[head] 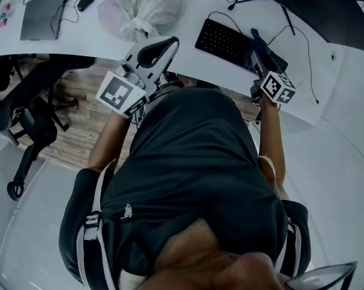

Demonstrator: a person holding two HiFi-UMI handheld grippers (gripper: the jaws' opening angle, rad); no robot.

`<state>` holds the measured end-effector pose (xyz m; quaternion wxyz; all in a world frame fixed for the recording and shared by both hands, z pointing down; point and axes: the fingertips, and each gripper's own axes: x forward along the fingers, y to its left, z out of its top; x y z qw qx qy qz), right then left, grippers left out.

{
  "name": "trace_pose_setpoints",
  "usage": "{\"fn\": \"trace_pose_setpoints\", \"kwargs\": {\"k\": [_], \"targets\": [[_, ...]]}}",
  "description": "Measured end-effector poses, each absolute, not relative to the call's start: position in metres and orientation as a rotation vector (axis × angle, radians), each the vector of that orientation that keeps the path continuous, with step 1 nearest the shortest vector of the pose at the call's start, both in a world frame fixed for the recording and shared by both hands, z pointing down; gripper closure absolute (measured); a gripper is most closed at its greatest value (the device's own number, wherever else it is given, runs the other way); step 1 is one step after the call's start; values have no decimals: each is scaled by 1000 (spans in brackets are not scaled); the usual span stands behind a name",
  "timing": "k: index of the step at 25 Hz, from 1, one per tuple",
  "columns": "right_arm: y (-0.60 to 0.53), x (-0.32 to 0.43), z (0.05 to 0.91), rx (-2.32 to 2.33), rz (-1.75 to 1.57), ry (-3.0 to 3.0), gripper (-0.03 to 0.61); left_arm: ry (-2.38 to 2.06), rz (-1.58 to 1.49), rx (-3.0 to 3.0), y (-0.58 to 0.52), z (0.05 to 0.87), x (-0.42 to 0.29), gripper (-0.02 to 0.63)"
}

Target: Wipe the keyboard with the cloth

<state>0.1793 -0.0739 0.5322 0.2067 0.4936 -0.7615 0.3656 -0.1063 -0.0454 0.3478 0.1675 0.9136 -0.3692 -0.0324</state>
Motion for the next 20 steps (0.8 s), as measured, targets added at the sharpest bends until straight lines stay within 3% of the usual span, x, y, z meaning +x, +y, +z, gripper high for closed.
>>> {"fn": "trace_pose_setpoints", "kwargs": {"k": [20], "targets": [[-80, 118, 565, 1183, 1056, -2095, 405, -1072, -62, 2515, -54, 369, -129, 607]]}}
